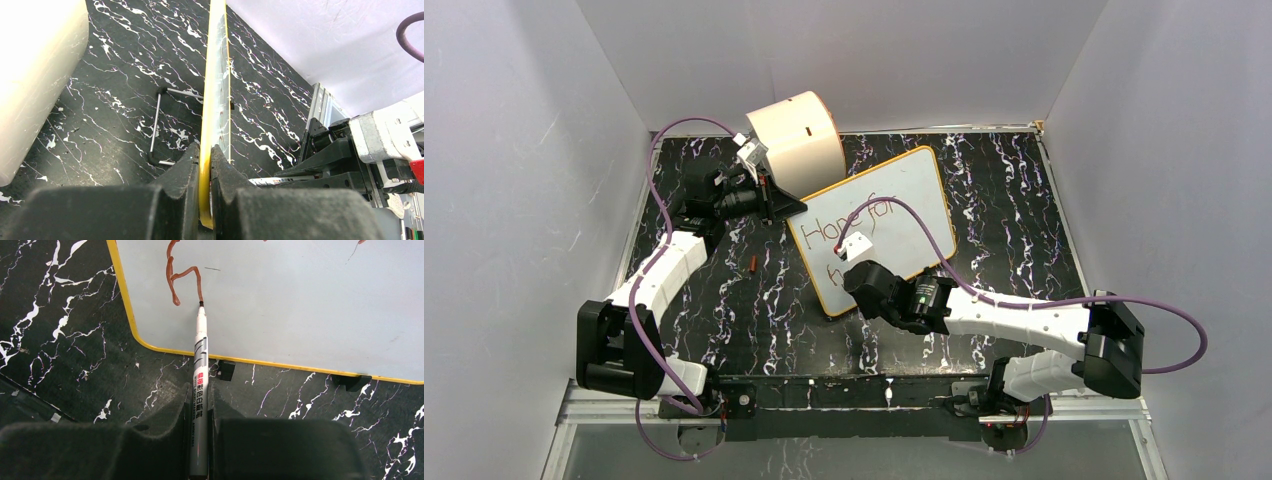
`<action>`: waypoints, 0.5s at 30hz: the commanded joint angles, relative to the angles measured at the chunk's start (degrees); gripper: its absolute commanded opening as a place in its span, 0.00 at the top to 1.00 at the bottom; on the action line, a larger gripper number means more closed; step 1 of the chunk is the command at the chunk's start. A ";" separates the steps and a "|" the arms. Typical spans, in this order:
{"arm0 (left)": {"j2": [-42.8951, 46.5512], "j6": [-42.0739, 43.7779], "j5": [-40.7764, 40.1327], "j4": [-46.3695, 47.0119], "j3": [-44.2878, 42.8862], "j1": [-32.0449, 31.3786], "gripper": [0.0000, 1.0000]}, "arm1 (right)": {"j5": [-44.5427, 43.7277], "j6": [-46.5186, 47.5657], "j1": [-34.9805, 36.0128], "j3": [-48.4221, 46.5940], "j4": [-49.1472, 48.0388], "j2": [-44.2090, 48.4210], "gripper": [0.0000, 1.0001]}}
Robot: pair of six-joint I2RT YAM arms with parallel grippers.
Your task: Write a sentence on the whiteboard
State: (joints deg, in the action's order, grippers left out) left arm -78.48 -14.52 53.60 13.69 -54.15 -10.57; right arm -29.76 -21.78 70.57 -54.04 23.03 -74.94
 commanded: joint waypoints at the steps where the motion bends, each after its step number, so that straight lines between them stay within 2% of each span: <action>1: -1.77 3.27 -2.78 -3.94 0.84 -0.95 1.00 | -0.77 -0.02 -0.48 -0.05 -0.87 1.39 1.00; 8: -1.74 3.27 -2.76 -3.94 0.74 -0.95 1.00 | -1.62 1.88 -0.50 2.18 -5.85 5.10 1.00; 15: -1.78 3.27 -2.67 -3.94 0.74 -0.95 1.00 | -4.42 2.54 -0.51 1.31 -6.88 4.52 1.00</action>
State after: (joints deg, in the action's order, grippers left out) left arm -78.48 -14.55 53.63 13.69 -54.15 -10.57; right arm -31.42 -20.08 70.22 -51.68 19.29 -70.91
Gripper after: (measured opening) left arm 0.053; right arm 0.198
